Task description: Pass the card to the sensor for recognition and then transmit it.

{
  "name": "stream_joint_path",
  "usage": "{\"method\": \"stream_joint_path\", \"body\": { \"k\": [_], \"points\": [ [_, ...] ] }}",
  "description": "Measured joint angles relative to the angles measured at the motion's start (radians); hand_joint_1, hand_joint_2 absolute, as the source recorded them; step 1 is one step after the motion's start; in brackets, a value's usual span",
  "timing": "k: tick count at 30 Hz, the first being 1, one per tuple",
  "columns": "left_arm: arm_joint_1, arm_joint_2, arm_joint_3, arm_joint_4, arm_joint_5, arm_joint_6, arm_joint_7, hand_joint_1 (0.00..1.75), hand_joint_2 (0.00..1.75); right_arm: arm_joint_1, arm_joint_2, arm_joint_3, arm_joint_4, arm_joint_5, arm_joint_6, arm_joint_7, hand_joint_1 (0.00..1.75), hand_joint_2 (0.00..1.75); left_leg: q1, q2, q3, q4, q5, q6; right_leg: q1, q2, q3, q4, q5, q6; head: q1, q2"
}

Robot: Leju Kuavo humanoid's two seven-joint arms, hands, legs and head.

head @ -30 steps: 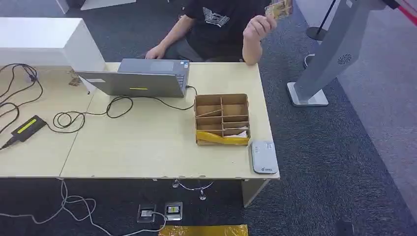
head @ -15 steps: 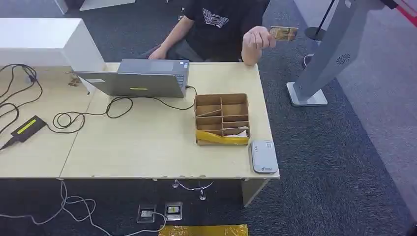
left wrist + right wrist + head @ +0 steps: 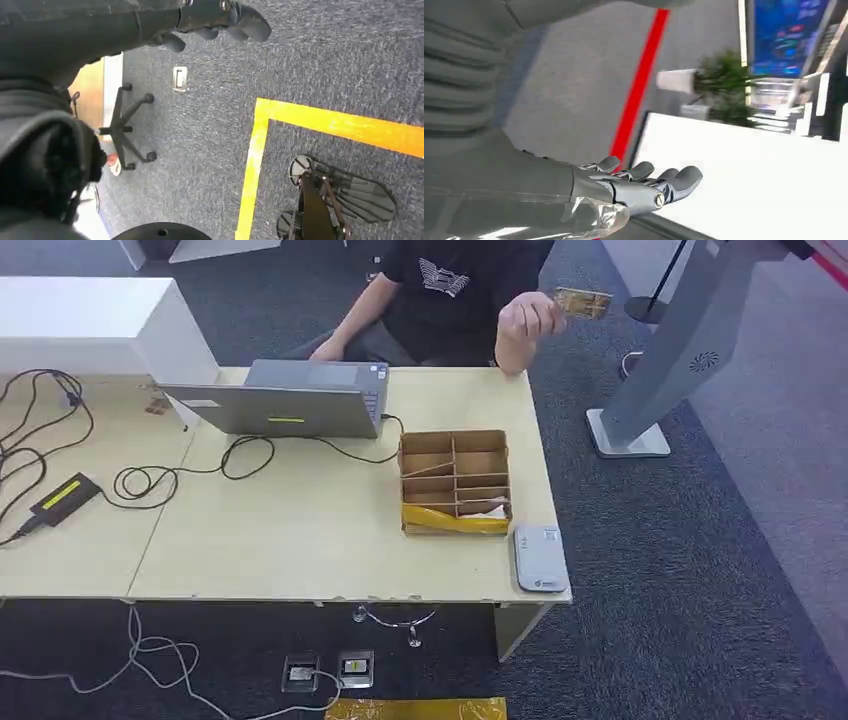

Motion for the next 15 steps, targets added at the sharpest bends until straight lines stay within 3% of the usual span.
{"method": "stream_joint_path", "body": {
  "k": [3, 8, 10, 14, 15],
  "points": [
    [0.000, 0.000, 0.000, 0.000, -0.003, -0.002, -0.012, 0.00, 0.00, -0.065, -0.019, 0.063, -0.002, 0.026, 0.109, -0.013, 0.00, 1.75, 0.000, 0.001, 0.000, 0.000, 0.000, 0.000, 0.000, 0.001, 0.000, 0.000, 0.000, 0.000, 0.000, 0.000],
    [-0.001, 0.006, 0.000, 0.000, -0.013, -0.022, -0.029, 0.00, 0.00, -0.152, -0.026, 0.196, -0.002, 0.114, 0.409, -0.045, 0.00, 1.75, 0.001, 0.000, 0.000, 0.000, 0.000, -0.001, 0.001, 0.001, 0.000, 0.000, 0.000, 0.000, 0.000, 0.000],
    [0.000, 0.010, 0.000, 0.000, -0.019, -0.038, -0.034, 0.00, 0.00, -0.169, -0.024, 0.257, -0.001, 0.165, 0.460, -0.057, 0.00, 1.75, 0.002, -0.002, 0.000, 0.000, 0.001, -0.001, 0.001, -0.001, 0.000, 0.000, 0.000, 0.000, 0.000, 0.000],
    [-0.001, 0.023, 0.000, 0.000, -0.030, -0.059, -0.043, 0.00, 0.00, -0.177, -0.012, 0.381, 0.003, 0.308, 0.605, -0.146, 0.00, 1.75, 0.003, -0.003, -0.002, 0.000, 0.001, -0.002, 0.003, -0.001, 0.000, 0.000, 0.000, 0.000, 0.001, 0.000],
    [-0.001, 0.024, 0.000, 0.000, -0.031, -0.060, -0.045, 0.00, 0.00, -0.176, -0.007, 0.405, 0.002, 0.337, 0.606, -0.145, 0.00, 1.75, 0.003, -0.003, -0.002, 0.000, 0.001, -0.002, 0.003, -0.001, 0.000, 0.000, 0.000, 0.000, 0.001, 0.000]
  ]
}}
